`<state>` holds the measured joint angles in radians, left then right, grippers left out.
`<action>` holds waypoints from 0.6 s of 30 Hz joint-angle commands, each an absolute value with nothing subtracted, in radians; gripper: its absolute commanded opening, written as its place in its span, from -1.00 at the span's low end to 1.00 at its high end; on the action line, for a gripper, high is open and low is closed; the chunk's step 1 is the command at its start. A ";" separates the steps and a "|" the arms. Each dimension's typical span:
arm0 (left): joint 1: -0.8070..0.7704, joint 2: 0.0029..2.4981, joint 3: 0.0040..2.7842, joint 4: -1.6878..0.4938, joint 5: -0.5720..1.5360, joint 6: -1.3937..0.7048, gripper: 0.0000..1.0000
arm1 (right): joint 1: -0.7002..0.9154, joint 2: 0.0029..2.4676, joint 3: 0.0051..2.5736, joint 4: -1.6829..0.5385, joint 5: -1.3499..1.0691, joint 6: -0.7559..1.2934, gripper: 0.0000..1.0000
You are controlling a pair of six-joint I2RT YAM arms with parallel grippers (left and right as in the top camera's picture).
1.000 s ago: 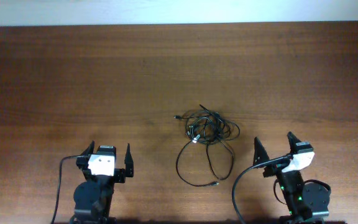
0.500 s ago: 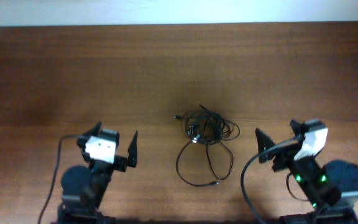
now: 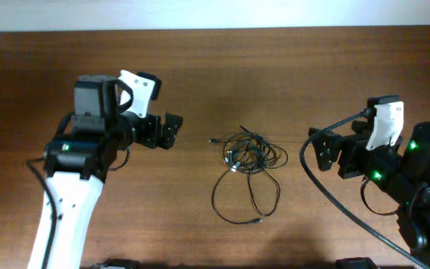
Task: Untangle cables
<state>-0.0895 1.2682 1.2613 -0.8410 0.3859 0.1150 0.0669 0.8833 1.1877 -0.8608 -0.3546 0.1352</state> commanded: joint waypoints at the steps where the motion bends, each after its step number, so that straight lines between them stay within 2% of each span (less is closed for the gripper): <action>1: -0.092 1.332 1.282 -0.824 0.475 0.077 0.96 | 0.072 0.910 1.206 -0.861 -0.393 0.139 0.97; 4: -0.092 1.437 1.282 -0.824 0.476 -0.070 0.75 | 0.072 0.946 1.206 -0.861 -0.394 0.139 0.97; 6: -0.092 1.516 1.282 -0.824 0.494 -0.170 0.54 | 0.072 0.972 1.206 -0.861 -0.394 0.139 0.98; 8: -0.092 1.588 1.282 -0.821 0.574 -0.191 0.32 | 0.072 0.997 1.206 -0.869 -0.416 0.139 0.98; 10: -0.096 1.645 1.282 -0.821 0.642 -0.191 0.27 | 0.072 1.016 1.206 -0.879 -0.415 0.139 0.98; 12: -0.133 1.706 1.282 -0.820 0.663 -0.198 0.13 | 0.072 1.036 1.206 -0.882 -0.416 0.139 0.98; 14: -0.181 1.759 1.282 -0.798 0.662 -0.199 -0.10 | 0.072 1.055 1.206 -0.889 -0.416 0.139 0.98; 18: -0.245 1.860 1.282 -0.722 0.595 -0.357 -0.19 | 0.072 1.077 1.206 -0.891 -0.416 0.139 0.98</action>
<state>-0.2169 1.7962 1.2663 -0.7544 0.6250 -0.2440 0.0669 1.0691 1.1877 -0.8902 -0.4026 0.1352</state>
